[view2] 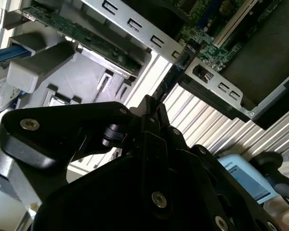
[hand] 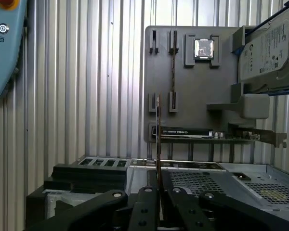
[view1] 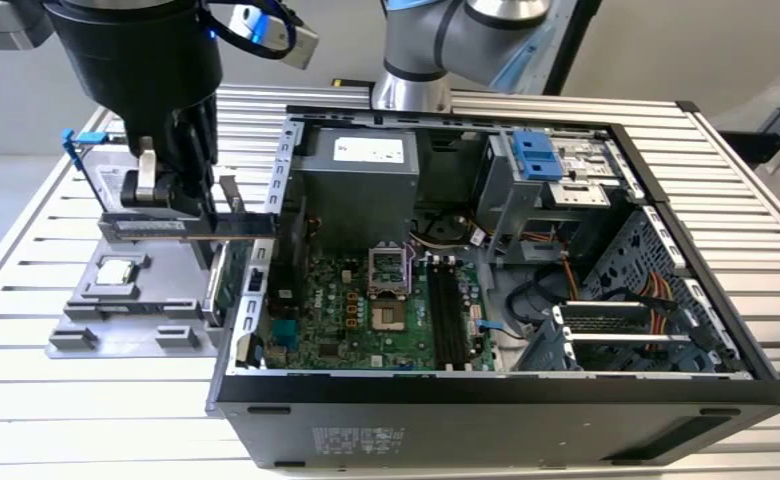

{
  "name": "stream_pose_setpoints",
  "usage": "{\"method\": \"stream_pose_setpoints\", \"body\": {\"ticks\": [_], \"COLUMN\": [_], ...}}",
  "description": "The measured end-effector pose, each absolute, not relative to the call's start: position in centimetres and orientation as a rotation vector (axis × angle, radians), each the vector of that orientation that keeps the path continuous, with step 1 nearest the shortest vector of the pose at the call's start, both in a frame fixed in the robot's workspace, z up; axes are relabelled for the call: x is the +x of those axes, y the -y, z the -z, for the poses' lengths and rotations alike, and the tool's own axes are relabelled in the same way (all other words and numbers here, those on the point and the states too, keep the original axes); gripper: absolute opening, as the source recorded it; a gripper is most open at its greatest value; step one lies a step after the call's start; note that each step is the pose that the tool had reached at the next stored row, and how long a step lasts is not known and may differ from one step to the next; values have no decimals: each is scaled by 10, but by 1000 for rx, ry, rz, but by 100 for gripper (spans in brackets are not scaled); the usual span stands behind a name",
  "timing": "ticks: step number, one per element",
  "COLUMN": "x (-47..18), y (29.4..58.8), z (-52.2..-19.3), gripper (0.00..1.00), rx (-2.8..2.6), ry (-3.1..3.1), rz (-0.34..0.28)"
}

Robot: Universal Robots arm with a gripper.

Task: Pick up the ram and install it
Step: 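Pick up the ram and move it above insertion slot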

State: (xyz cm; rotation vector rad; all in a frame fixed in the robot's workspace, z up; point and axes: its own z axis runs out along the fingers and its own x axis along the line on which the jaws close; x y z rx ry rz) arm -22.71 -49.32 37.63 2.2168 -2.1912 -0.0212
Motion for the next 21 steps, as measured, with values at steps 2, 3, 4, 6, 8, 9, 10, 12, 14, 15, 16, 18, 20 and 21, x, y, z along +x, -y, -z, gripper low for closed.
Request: {"method": "stream_pose_setpoints", "body": {"ticks": [2, 3, 4, 6, 8, 9, 10, 12, 14, 15, 16, 18, 20, 21], "x": [-224, -223, -222, -219, -216, -215, -213, -211, -207, -206, -204, -201, -198, -196], "y": [493, 493, 493, 493, 493, 493, 493, 493, 493, 493, 493, 493, 493, 493], "z": [-376, -376, -376, -376, -376, -376, -376, -376, -376, -376, -376, -376, -376, -376], "gripper": [0, 0, 0, 0, 0, 0, 0, 0, 0, 0, 0, 0, 0, 0], "rx": [2217, 2216, 2217, 2217, 2217, 2217, 2217, 2217, 2217, 2217, 2217, 2216, 2217, 2217], "ry": [2192, 2192, 2192, 2192, 2191, 2192, 2192, 2192, 2192, 2192, 2192, 2192, 2192, 2192], "rz": [21, 21, 21, 21, 21, 21, 21, 21, 21, 21, 21, 21, 21, 21]}}
